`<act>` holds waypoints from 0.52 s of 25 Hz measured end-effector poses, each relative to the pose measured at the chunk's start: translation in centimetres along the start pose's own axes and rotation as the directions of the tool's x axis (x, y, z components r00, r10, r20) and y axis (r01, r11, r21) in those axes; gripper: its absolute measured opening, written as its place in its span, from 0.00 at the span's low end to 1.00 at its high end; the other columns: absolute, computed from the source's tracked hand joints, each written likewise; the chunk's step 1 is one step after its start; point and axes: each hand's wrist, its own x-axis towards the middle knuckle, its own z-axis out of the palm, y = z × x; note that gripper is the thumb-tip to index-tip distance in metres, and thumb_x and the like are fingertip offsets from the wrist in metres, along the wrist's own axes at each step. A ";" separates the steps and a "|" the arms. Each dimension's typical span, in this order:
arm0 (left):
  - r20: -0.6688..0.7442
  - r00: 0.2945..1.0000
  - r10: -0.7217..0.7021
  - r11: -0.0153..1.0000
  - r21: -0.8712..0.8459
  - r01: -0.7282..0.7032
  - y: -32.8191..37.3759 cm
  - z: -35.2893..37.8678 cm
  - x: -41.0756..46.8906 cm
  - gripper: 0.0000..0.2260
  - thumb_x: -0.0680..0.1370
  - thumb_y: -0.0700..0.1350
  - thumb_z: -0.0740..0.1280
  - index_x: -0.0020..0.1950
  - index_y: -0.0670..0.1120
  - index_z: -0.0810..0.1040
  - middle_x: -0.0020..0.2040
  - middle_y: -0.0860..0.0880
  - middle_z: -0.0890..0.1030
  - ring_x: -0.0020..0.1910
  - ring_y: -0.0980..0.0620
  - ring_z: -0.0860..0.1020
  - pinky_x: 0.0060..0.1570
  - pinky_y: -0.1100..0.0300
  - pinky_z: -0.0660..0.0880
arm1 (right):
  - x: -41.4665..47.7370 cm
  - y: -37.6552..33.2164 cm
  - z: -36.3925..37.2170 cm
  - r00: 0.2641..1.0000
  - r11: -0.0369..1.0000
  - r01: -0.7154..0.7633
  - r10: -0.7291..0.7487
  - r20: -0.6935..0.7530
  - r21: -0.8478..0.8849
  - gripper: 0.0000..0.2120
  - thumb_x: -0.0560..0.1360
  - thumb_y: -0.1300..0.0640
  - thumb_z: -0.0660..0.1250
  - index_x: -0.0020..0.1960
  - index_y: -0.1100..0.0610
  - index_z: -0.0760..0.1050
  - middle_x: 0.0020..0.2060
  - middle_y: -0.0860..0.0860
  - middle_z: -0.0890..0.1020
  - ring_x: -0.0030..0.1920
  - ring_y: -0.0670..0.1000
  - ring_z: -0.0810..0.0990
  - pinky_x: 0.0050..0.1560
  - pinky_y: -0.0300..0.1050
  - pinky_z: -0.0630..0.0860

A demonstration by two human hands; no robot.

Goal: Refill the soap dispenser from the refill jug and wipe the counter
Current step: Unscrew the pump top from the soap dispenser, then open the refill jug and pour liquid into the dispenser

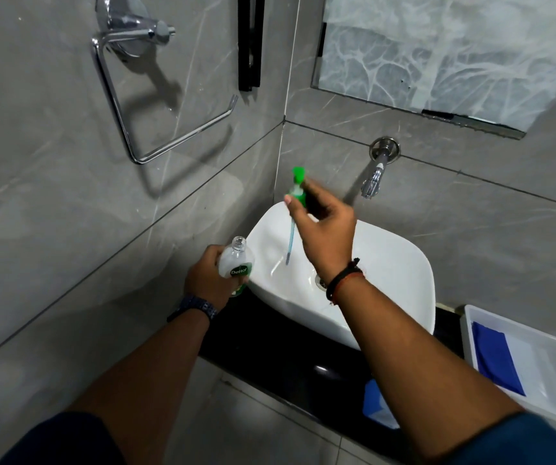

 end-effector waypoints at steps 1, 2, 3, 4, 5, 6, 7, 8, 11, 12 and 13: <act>-0.004 1.000 -0.009 1.000 -0.005 0.009 -0.4 -0.2 -0.1 0.22 0.59 0.43 0.81 0.46 0.55 0.74 0.38 0.53 0.79 0.36 0.52 0.77 0.33 0.65 0.72 | -1.1 1.1 0.0 0.999 0.993 -0.011 0.017 0.049 -0.115 0.18 0.70 0.61 0.75 0.59 0.61 0.79 0.48 0.55 0.85 0.46 0.48 0.83 0.53 0.44 0.80; 0.001 1.000 -0.020 1.000 -0.002 0.020 -0.9 -0.4 -0.2 0.22 0.59 0.42 0.81 0.46 0.54 0.74 0.39 0.53 0.80 0.37 0.51 0.78 0.34 0.65 0.72 | -2.3 2.3 0.0 0.994 0.973 -0.016 0.040 0.100 -0.229 0.17 0.69 0.59 0.75 0.57 0.60 0.81 0.46 0.56 0.86 0.45 0.50 0.83 0.53 0.46 0.80; 0.012 0.999 -0.031 1.000 0.003 0.031 -1.6 -0.6 -0.3 0.23 0.58 0.42 0.81 0.45 0.55 0.75 0.39 0.53 0.80 0.37 0.51 0.78 0.36 0.63 0.73 | -3.6 3.5 -0.1 0.985 0.943 -0.022 0.077 0.154 -0.332 0.16 0.68 0.57 0.76 0.55 0.59 0.81 0.46 0.55 0.86 0.45 0.51 0.84 0.53 0.47 0.80; 0.026 0.999 -0.042 0.999 0.009 0.042 -2.3 -0.6 -0.5 0.23 0.58 0.41 0.81 0.45 0.55 0.75 0.39 0.54 0.80 0.38 0.52 0.78 0.37 0.63 0.73 | -4.8 4.7 -0.3 0.970 0.908 -0.031 0.129 0.208 -0.417 0.16 0.68 0.56 0.76 0.55 0.57 0.82 0.46 0.54 0.86 0.46 0.51 0.84 0.54 0.47 0.79; 0.037 0.998 -0.048 0.999 0.018 0.047 -3.1 -0.7 -0.6 0.23 0.57 0.41 0.81 0.45 0.56 0.75 0.38 0.56 0.79 0.37 0.53 0.77 0.36 0.63 0.73 | -5.9 6.0 -0.5 0.948 0.873 -0.032 0.182 0.263 -0.486 0.16 0.68 0.55 0.75 0.55 0.57 0.82 0.48 0.54 0.86 0.48 0.52 0.84 0.55 0.47 0.79; 0.047 0.998 -0.051 0.998 0.033 0.049 -3.8 -0.6 -0.6 0.24 0.57 0.41 0.81 0.44 0.56 0.74 0.38 0.57 0.78 0.37 0.54 0.77 0.35 0.64 0.72 | -7.0 7.3 -0.6 0.922 0.837 -0.018 0.226 0.316 -0.546 0.16 0.69 0.54 0.75 0.55 0.57 0.81 0.49 0.55 0.86 0.50 0.54 0.83 0.55 0.47 0.78; 0.062 0.996 -0.059 0.997 0.047 0.056 -4.7 -0.5 -0.6 0.24 0.58 0.39 0.81 0.44 0.55 0.74 0.38 0.57 0.78 0.38 0.53 0.77 0.35 0.64 0.73 | -8.0 8.5 -0.7 0.895 0.799 0.004 0.265 0.360 -0.601 0.16 0.69 0.54 0.74 0.56 0.57 0.81 0.51 0.55 0.85 0.51 0.56 0.83 0.56 0.47 0.77; 0.082 0.994 -0.076 0.996 0.054 0.072 -5.6 -0.3 -0.5 0.24 0.58 0.38 0.81 0.45 0.54 0.74 0.40 0.54 0.79 0.40 0.51 0.77 0.38 0.61 0.75 | -8.9 9.6 -0.7 0.868 0.761 0.024 0.307 0.391 -0.648 0.16 0.70 0.53 0.73 0.56 0.56 0.81 0.51 0.55 0.85 0.52 0.57 0.82 0.55 0.47 0.76; 0.162 0.976 -0.145 0.989 0.065 0.136 -7.8 0.3 -0.1 0.25 0.60 0.32 0.78 0.50 0.51 0.75 0.47 0.47 0.82 0.48 0.44 0.79 0.49 0.48 0.79 | -11.0 12.2 -0.7 0.794 0.687 0.020 0.431 0.429 -0.726 0.17 0.70 0.52 0.72 0.58 0.53 0.79 0.54 0.55 0.84 0.55 0.57 0.80 0.56 0.46 0.75; 0.186 0.971 -0.152 0.987 0.080 0.139 -8.5 0.6 0.1 0.25 0.61 0.31 0.77 0.49 0.52 0.75 0.48 0.47 0.82 0.49 0.43 0.79 0.49 0.47 0.79 | -11.5 12.9 -0.7 0.777 0.677 0.009 0.459 0.432 -0.736 0.17 0.71 0.53 0.72 0.59 0.53 0.78 0.55 0.55 0.84 0.56 0.57 0.80 0.57 0.46 0.74; 0.206 0.966 -0.153 0.987 0.086 0.138 -9.2 0.9 0.3 0.24 0.61 0.30 0.76 0.49 0.51 0.75 0.48 0.46 0.81 0.49 0.43 0.79 0.46 0.48 0.80 | -11.8 13.7 -0.6 0.764 0.666 0.005 0.479 0.433 -0.746 0.18 0.71 0.54 0.71 0.60 0.53 0.78 0.55 0.55 0.84 0.57 0.58 0.80 0.58 0.47 0.74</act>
